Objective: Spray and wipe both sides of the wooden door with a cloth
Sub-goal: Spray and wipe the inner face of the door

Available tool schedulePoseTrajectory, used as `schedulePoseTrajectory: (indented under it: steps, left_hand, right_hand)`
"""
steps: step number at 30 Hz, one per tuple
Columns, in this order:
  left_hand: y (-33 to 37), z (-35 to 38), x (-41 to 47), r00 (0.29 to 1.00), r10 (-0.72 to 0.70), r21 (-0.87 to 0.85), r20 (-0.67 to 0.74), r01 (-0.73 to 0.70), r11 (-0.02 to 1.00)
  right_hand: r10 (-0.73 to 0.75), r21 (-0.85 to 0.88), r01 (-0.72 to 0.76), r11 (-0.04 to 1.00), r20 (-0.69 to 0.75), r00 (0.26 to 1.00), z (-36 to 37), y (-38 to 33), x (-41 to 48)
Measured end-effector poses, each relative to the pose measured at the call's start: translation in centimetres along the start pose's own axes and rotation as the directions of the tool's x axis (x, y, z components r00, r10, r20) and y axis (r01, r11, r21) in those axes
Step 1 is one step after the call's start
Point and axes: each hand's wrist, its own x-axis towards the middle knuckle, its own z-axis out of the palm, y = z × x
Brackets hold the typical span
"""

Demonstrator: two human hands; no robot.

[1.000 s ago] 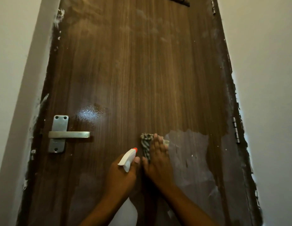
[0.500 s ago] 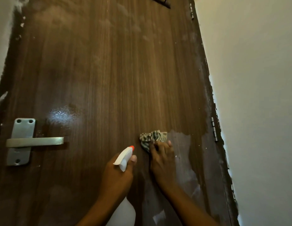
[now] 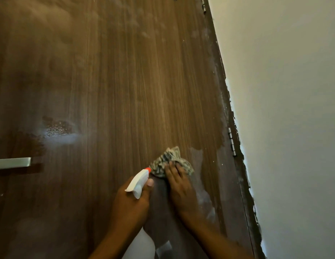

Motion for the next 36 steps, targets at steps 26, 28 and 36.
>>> schedulePoseTrajectory:
  steps: [26, 28, 36]
  left_hand:
    - [0.4, 10.7, -0.4, 0.987, 0.063, 0.246, -0.150, -0.024, 0.969]
    - [0.6, 12.3, 0.0, 0.986, 0.086, 0.281, -0.145, -0.042, 0.959]
    - [1.1, 16.7, 1.8, 0.984, 0.148, 0.336, -0.102, -0.106, 0.936]
  right_hand:
    - [0.233, 0.047, -0.247, 0.968, 0.204, 0.951, -2.1, 12.6, 5.7]
    - [0.039, 0.083, -0.064, 0.994, 0.273, 0.961, -2.3, 13.4, 2.8]
    - [0.303, 0.040, -0.319, 0.947, 0.218, 0.928, -4.5, 20.4, 5.8]
